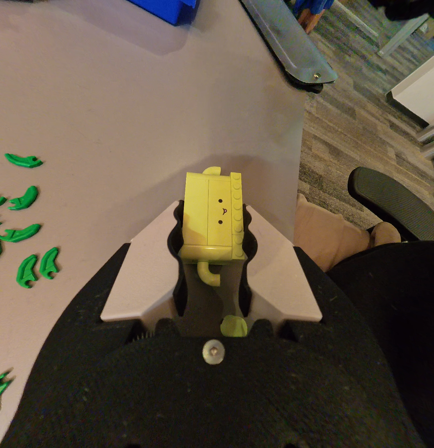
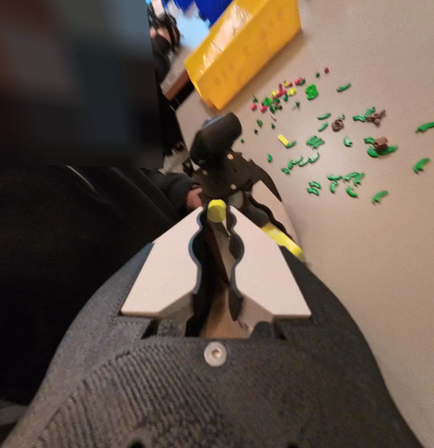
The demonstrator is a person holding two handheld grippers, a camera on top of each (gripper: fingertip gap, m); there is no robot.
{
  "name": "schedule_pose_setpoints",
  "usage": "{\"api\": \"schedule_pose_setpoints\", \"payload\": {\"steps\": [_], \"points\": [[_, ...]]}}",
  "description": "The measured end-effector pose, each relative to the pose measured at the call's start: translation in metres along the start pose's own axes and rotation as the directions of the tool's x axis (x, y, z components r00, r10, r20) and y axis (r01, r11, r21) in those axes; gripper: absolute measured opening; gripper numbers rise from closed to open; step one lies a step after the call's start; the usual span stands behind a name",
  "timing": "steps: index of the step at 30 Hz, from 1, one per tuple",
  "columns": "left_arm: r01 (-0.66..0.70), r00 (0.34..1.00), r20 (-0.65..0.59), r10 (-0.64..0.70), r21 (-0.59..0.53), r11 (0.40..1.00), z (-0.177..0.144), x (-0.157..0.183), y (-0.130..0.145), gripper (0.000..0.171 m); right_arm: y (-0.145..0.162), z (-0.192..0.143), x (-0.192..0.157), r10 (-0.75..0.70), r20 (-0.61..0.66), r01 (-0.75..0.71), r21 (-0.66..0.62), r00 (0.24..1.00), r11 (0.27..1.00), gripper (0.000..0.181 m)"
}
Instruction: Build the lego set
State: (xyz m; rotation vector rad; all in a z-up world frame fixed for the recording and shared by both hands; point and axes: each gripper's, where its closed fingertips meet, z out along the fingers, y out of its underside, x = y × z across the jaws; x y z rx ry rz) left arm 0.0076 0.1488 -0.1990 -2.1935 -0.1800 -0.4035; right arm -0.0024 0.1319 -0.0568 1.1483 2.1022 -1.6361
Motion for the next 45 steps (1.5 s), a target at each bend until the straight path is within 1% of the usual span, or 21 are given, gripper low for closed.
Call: {"api": "schedule_pose_setpoints", "payload": {"steps": [5, 12, 16, 17, 18, 19, 20, 21, 23, 24, 26, 28, 29, 30, 31, 35, 39, 42, 45], "points": [[0.0, 1.0, 0.0, 0.0, 0.0, 1.0, 0.0, 0.0, 0.0, 0.046, -0.016, 0.006, -0.026, 0.07, 0.158, -0.09, 0.122, 0.985, 0.988, 0.013], [0.0, 1.0, 0.0, 0.0, 0.0, 1.0, 0.0, 0.0, 0.0, 0.046, -0.024, 0.008, -0.038, 0.079, 0.24, -0.117, 0.149, 0.967, 0.982, 0.014], [0.001, 1.0, -0.001, -0.001, 0.0, 1.0, 0.0, 0.0, 0.0, 0.046, -0.016, 0.01, -0.035, 0.079, 0.229, -0.102, 0.092, 0.97, 0.99, 0.014], [0.001, 1.0, -0.001, -0.001, 0.0, 1.0, 0.0, 0.0, 0.0, 0.046, -0.01, 0.012, -0.031, 0.076, 0.202, -0.088, 0.052, 0.977, 0.995, 0.013], [0.001, 1.0, -0.001, -0.001, 0.0, 1.0, 0.0, 0.0, 0.0, 0.046, -0.001, 0.015, -0.023, 0.062, 0.149, -0.06, -0.014, 0.987, 0.998, 0.013], [0.001, 1.0, -0.001, -0.001, 0.0, 1.0, 0.0, 0.0, 0.0, 0.046, 0.012, 0.018, -0.014, 0.025, 0.078, -0.017, -0.108, 0.997, 0.994, 0.013], [0.001, 1.0, -0.001, -0.001, 0.0, 1.0, 0.0, 0.0, 0.0, 0.046, 0.027, 0.02, -0.003, -0.04, 0.006, 0.041, -0.223, 0.999, 0.974, 0.013], [0.001, 1.0, -0.001, -0.001, 0.0, 1.0, 0.0, 0.0, 0.0, 0.046, 0.04, 0.021, 0.007, -0.125, -0.049, 0.102, -0.341, 0.991, 0.935, 0.013], [0.001, 1.0, -0.001, -0.001, 0.0, 1.0, 0.0, 0.0, 0.0, 0.046, 0.06, 0.021, 0.023, -0.288, -0.086, 0.198, -0.541, 0.954, 0.817, 0.014], [0.001, 1.0, -0.001, -0.001, 0.0, 1.0, 0.0, 0.0, 0.0, 0.046, 0.065, 0.021, 0.028, -0.348, -0.075, 0.234, -0.609, 0.934, 0.758, 0.014], [0.001, 1.0, -0.001, -0.001, 0.0, 1.0, 0.0, 0.0, 0.0, 0.046, 0.073, 0.02, 0.039, -0.449, -0.04, 0.285, -0.723, 0.893, 0.63, 0.014], [0.001, 1.0, -0.001, -0.001, 0.0, 1.0, 0.0, 0.0, 0.0, 0.046, 0.081, 0.015, 0.054, -0.548, 0.019, 0.327, -0.82, 0.836, 0.47, 0.014], [0.001, 1.0, -0.001, -0.001, 0.0, 1.0, 0.0, 0.0, 0.0, 0.046, 0.085, 0.012, 0.059, -0.574, 0.056, 0.34, -0.85, 0.817, 0.402, 0.014], [0.001, 1.0, -0.001, -0.001, 0.0, 1.0, 0.0, 0.0, 0.0, 0.046, 0.087, 0.012, 0.061, -0.584, 0.09, 0.353, -0.866, 0.807, 0.354, 0.014], [0.001, 1.0, -0.001, -0.001, 0.0, 1.0, 0.0, 0.0, 0.0, 0.046, 0.09, 0.014, 0.062, -0.584, 0.12, 0.368, -0.871, 0.803, 0.327, 0.014], [0.001, 1.0, -0.001, -0.001, -0.001, 1.0, 0.0, 0.0, 0.0, 0.046, 0.091, 0.02, 0.062, -0.564, 0.184, 0.399, -0.872, 0.805, 0.284, 0.014], [0.001, 1.0, -0.002, -0.001, -0.001, 1.0, 0.0, 0.0, 0.0, 0.046, 0.092, 0.021, 0.062, -0.525, 0.205, 0.398, -0.871, 0.826, 0.288, 0.013], [0.002, 1.0, -0.003, -0.002, -0.001, 1.0, 0.0, 0.0, 0.0, 0.046, 0.092, 0.02, 0.063, -0.52, 0.213, 0.401, -0.871, 0.828, 0.283, 0.014], [0.002, 1.0, -0.004, -0.002, -0.001, 1.0, 0.0, 0.0, 0.0, 0.046, 0.091, 0.021, 0.063, -0.507, 0.217, 0.406, -0.864, 0.834, 0.298, 0.014]]}}
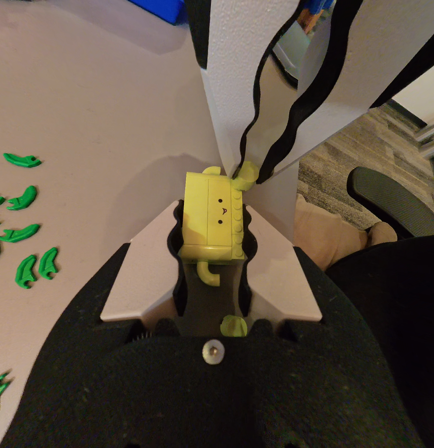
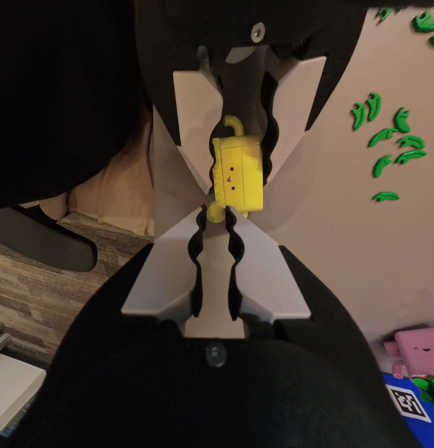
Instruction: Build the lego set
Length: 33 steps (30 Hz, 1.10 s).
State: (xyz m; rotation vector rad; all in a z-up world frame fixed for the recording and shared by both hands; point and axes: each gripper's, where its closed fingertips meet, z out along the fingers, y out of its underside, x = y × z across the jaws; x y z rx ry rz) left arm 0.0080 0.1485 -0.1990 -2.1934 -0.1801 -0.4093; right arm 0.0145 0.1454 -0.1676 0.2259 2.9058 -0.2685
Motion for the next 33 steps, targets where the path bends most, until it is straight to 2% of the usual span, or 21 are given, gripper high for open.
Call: {"api": "schedule_pose_setpoints", "payload": {"steps": [17, 33], "points": [[0.002, 1.0, -0.005, -0.002, 0.0, 1.0, 0.0003, 0.0002, -0.0002, 0.046, -0.0006, 0.0, 0.0007, -0.06, 0.089, 0.061, -0.015, 0.994, 0.998, 0.014], [0.0, 1.0, -0.005, 0.0, -0.001, 1.0, 0.0006, 0.0003, -0.0001, 0.046, 0.0005, 0.0001, 0.0015, -0.055, 0.063, 0.056, -0.014, 0.996, 0.998, 0.014]]}}
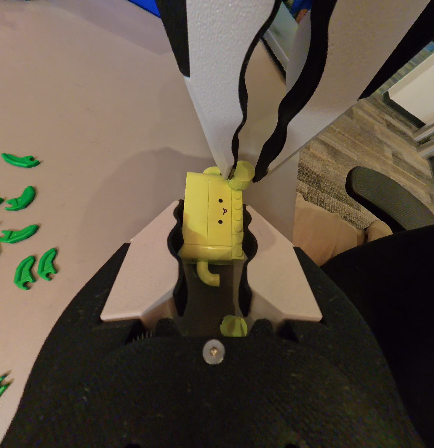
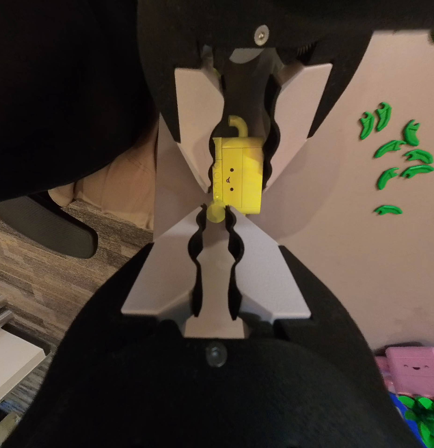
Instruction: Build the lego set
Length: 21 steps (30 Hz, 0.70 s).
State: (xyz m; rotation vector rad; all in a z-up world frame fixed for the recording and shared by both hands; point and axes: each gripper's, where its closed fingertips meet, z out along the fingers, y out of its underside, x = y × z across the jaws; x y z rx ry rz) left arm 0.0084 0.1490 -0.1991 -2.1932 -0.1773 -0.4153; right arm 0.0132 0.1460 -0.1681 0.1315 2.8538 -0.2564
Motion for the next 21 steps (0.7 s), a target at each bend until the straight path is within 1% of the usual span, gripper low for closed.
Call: {"api": "schedule_pose_setpoints", "payload": {"steps": [7, 15, 21], "points": [[0.0, 1.0, -0.001, 0.0, 0.0, 1.0, 0.0, 0.0, 0.0, 0.046, -0.0002, 0.0, 0.0005, 0.045, 0.017, -0.045, 0.028, 0.999, 0.999, 0.014], [-0.001, 1.0, 0.0, 0.001, 0.0, 1.0, 0.0002, -0.0001, 0.0001, 0.046, 0.0002, 0.0006, 0.0005, 0.039, 0.009, -0.039, -0.01, 0.999, 0.999, 0.014], [-0.002, 1.0, 0.001, 0.002, 0.0, 1.0, 0.0002, -0.0002, 0.0001, 0.046, -0.0002, 0.0006, 0.0012, 0.094, 0.016, -0.094, -0.001, 0.995, 0.996, 0.014]]}}
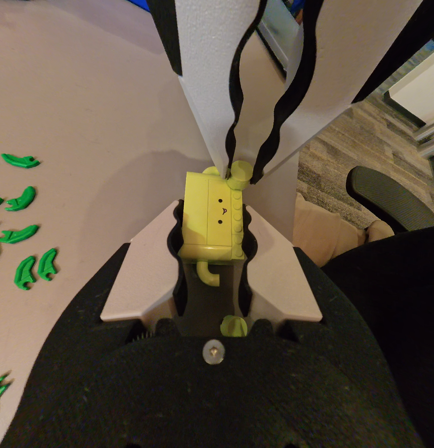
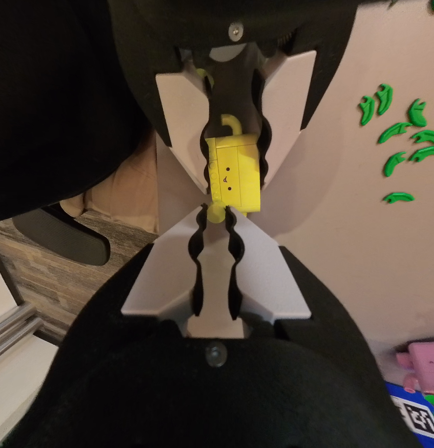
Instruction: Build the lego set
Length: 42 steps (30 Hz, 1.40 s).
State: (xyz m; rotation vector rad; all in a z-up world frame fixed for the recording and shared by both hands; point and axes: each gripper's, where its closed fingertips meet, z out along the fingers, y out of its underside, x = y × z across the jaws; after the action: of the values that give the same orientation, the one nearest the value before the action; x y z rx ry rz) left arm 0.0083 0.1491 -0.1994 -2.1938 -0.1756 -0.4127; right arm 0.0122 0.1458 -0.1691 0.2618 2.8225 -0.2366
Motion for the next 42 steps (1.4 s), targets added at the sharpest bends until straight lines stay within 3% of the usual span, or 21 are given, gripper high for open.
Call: {"api": "schedule_pose_setpoints", "payload": {"steps": [11, 26, 32, 38, 42], "points": [[-0.001, 1.0, 0.0, 0.001, 0.0, 1.0, 0.0, 0.0, 0.0, 0.046, 0.0, 0.001, 0.0, -0.015, 0.005, 0.015, -0.012, 1.0, 1.0, 0.014], [0.0, 1.0, -0.001, 0.0, 0.0, 1.0, 0.0, 0.0, 0.0, 0.046, -0.004, 0.006, -0.004, -0.08, -0.105, 0.075, -0.045, 0.991, 0.996, 0.015], [0.0, 1.0, 0.0, 0.0, 0.0, 1.0, 0.0, 0.0, 0.0, 0.046, -0.005, 0.005, -0.004, 0.012, -0.088, -0.007, 0.057, 0.996, 0.998, 0.015], [-0.004, 1.0, 0.005, 0.004, -0.001, 1.0, 0.0, 0.0, 0.0, 0.046, -0.002, -0.01, -0.001, 0.174, -0.124, -0.137, 0.265, 0.977, 0.955, 0.014], [-0.007, 1.0, 0.01, 0.007, -0.002, 1.0, 0.0, -0.001, 0.0, 0.046, 0.035, -0.005, 0.009, 0.365, -0.222, -0.285, 0.324, 0.904, 0.902, 0.014]]}}
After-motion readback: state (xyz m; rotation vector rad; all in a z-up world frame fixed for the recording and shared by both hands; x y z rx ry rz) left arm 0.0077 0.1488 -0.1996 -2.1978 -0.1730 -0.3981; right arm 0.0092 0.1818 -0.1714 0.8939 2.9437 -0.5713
